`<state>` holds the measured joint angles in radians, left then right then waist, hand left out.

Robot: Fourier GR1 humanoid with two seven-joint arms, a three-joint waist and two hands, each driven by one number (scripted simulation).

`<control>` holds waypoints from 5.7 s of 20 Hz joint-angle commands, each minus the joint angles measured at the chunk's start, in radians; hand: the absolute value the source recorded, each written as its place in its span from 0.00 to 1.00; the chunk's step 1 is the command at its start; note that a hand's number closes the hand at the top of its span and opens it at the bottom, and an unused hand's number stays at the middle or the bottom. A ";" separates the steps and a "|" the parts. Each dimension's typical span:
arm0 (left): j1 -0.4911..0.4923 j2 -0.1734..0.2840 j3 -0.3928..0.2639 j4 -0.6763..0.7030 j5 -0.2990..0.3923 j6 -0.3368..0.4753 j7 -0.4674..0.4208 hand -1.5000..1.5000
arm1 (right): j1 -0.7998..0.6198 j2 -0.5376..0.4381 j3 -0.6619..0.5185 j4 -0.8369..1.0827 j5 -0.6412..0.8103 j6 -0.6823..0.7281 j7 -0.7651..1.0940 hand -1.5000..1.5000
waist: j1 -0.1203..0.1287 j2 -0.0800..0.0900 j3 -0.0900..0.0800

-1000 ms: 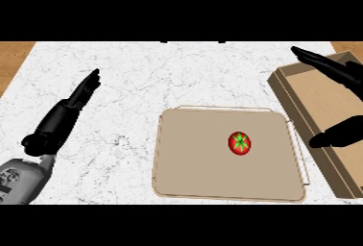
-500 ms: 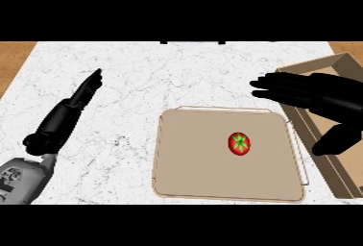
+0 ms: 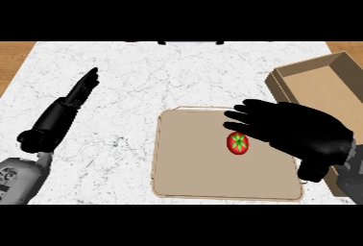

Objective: Pick the tomato from the tray and place it in the cardboard box

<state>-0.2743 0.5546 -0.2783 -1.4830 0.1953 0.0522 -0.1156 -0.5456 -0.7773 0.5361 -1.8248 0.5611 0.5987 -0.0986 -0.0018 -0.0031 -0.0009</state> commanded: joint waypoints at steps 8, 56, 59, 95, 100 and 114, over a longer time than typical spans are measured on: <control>0.040 -0.059 0.056 -0.047 -0.075 -0.054 0.030 0.50 | 0.091 0.167 0.013 -0.088 0.136 0.178 0.177 0.00 | 0.004 0.003 0.001; 0.051 -0.265 0.273 0.000 -0.304 -0.238 -0.011 0.50 | 0.162 0.476 -0.033 0.496 0.813 -0.211 -0.230 1.00 | 0.002 0.003 0.001; 0.017 -0.259 0.281 -0.022 -0.278 -0.266 0.048 0.50 | 0.085 0.517 -0.060 0.668 0.824 -0.367 -0.299 1.00 | 0.010 0.006 0.001; 0.080 -0.289 0.283 -0.091 -0.301 -0.289 0.064 0.50 | -0.363 0.625 -0.813 0.644 0.769 -0.666 0.669 1.00 | 0.008 0.002 0.001; 0.022 -0.290 0.305 -0.038 -0.313 -0.281 0.042 0.50 | -0.345 0.514 -0.891 0.700 0.722 -0.733 0.623 1.00 | 0.004 0.006 0.001; 0.083 -0.297 0.303 -0.071 -0.333 -0.282 0.029 0.50 | -0.267 0.262 -1.000 0.942 0.571 -0.350 0.500 1.00 | 0.001 0.002 0.001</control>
<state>-0.2161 0.2553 0.0220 -1.5567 -0.1260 -0.2329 -0.0624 -0.8435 -0.4799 -0.4465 -0.9211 1.1786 0.1284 0.4276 0.0050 0.0017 0.0002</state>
